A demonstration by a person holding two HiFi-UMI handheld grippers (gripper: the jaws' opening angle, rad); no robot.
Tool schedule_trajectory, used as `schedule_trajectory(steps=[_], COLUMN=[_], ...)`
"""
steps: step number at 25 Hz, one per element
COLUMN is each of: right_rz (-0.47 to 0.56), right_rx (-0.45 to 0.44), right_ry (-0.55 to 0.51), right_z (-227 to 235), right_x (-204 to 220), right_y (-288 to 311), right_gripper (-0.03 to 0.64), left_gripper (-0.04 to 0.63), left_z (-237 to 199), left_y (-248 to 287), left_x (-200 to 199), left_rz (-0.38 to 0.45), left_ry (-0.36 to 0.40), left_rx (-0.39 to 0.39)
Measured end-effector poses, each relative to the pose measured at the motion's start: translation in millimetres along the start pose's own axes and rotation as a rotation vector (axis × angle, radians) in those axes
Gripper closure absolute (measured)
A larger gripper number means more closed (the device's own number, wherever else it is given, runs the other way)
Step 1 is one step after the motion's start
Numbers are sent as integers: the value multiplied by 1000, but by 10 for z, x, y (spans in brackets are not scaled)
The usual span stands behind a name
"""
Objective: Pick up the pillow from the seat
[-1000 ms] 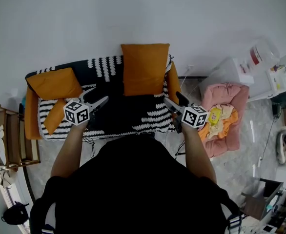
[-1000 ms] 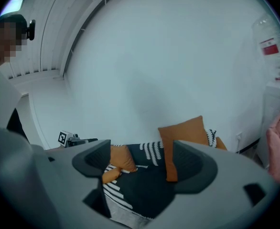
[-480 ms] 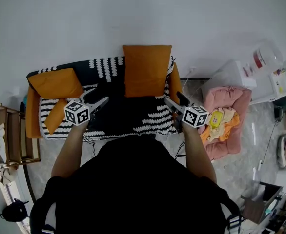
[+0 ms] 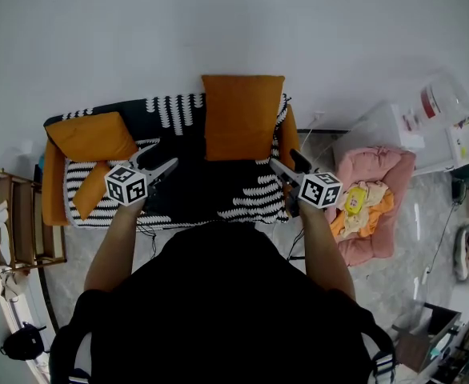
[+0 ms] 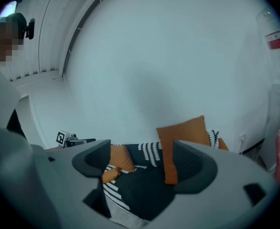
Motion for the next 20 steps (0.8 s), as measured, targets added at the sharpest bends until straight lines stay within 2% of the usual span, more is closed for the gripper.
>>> schedule_trajectory(steps=[20], right_rz=[-62], right_rx=[-2], right_ry=[29], right_z=[551], right_x=[-143], right_y=[329], right_gripper=[218], left_gripper=[265], left_z=[-189], left_y=[551], left_x=[-114], left_rz=[-29], left_ry=[-34], left_rx=[-22])
Point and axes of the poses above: the fingertips, and each gripper's own axes: y forward along the fingers, z to its right, x out of its underside, the point moved 5 cm from there along -y, backward along the fingers, and after that the axes turned 1 degree about -y, right-handed, at the moved point
